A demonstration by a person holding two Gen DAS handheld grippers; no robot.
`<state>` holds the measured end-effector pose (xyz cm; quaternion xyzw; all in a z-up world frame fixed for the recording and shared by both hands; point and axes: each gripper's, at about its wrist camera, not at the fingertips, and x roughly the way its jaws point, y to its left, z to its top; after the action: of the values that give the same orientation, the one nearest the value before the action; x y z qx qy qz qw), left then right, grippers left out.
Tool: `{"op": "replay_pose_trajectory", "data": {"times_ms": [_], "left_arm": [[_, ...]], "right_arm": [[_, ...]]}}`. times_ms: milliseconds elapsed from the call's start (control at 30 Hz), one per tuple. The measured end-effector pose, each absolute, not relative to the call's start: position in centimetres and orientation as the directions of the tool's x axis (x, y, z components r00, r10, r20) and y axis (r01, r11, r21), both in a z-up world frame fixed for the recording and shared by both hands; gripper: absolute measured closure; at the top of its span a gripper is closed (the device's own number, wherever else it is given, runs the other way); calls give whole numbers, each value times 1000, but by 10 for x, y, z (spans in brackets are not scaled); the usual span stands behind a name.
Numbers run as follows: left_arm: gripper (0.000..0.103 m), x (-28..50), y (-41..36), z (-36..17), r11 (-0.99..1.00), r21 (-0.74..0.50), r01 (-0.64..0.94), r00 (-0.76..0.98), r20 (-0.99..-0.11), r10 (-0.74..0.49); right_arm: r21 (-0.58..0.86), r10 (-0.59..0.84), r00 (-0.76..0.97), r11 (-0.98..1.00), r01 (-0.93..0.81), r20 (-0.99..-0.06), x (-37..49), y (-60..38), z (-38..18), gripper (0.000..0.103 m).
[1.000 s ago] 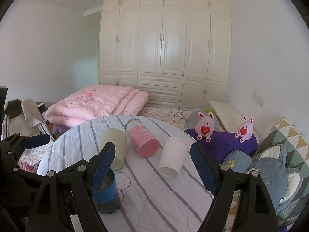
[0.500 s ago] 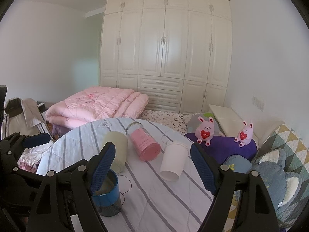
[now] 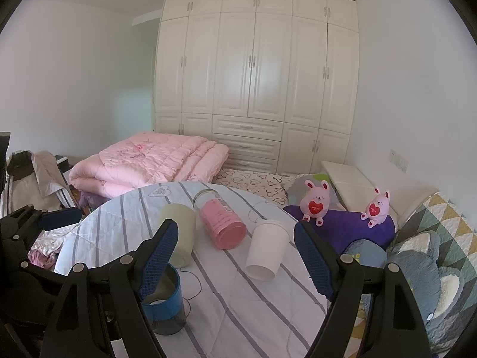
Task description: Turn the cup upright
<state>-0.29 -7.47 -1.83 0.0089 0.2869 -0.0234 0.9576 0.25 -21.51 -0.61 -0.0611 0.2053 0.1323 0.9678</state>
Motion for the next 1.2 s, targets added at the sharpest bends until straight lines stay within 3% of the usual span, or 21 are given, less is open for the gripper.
{"op": "replay_pose_trajectory", "data": {"times_ms": [100,300,700,1200], "left_arm": [[0,-6,-77,-13,998,21,54,864,-503,-36],[0,-13,-84,0,995,40,89,915,-398,-66],[0,-12,-84,-1,993,24,119,916,-388,-101],[0,-22,-78,2,996,53,67,939,-342,-45]], "right_arm": [[-56,237,889,958,-280,-392,1,-217,-2,22],[-76,237,935,961,-265,-263,-11,-221,13,22],[-178,136,984,972,-155,-114,-28,-209,16,22],[-156,143,982,974,-162,-127,-29,-213,14,22]]}}
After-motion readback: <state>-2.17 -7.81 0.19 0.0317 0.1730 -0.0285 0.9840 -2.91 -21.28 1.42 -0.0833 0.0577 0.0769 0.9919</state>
